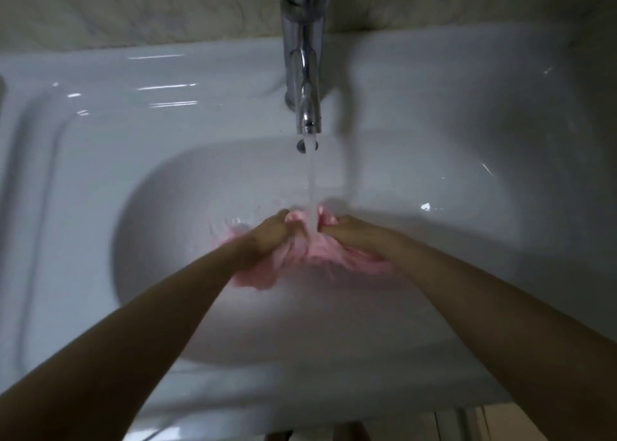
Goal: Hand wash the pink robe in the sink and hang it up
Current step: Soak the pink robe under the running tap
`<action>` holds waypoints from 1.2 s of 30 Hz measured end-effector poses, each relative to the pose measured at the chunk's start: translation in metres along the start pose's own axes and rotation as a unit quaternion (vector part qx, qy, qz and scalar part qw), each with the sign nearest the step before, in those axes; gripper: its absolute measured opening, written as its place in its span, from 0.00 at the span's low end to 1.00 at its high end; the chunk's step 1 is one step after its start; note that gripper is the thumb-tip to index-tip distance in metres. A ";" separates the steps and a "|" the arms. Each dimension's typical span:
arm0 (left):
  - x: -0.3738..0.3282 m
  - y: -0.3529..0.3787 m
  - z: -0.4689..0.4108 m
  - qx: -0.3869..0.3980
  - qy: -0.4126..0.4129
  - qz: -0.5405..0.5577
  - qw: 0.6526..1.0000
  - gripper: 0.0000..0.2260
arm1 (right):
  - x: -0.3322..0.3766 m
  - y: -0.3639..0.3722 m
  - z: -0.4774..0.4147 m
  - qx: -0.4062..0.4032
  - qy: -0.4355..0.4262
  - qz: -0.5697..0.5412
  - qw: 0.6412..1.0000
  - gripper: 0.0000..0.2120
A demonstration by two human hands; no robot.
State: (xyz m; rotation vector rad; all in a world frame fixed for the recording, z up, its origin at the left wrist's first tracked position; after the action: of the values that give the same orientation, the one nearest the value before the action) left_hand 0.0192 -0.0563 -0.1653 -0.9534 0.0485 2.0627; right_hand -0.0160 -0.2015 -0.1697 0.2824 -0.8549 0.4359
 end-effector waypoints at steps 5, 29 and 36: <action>-0.002 -0.019 0.017 0.023 0.033 0.045 0.998 0.08 | 0.000 -0.031 0.016 0.046 0.091 -0.184 0.978 0.35; 0.010 0.032 -0.009 -0.180 0.163 -0.617 0.749 0.28 | -0.003 0.007 -0.012 -0.264 -0.139 0.530 0.794 0.23; 0.001 0.028 -0.016 -0.192 0.126 -0.555 0.799 0.21 | 0.010 0.008 -0.019 -0.255 -0.111 0.463 0.842 0.18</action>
State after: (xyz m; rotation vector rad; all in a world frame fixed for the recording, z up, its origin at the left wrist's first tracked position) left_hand 0.0083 -0.0791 -0.1852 -1.1055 -0.6665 0.8401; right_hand -0.0016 -0.1844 -0.1732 -0.6326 -1.2771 1.0598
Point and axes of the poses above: each hand's wrist, its own z-axis away from the middle knuckle, its own y-axis out of the palm, x = y × z, the point moved 7 cm from there along -z, towards the middle knuckle, and after that the axes turned 8 degrees about -z, right-handed, at the moved point
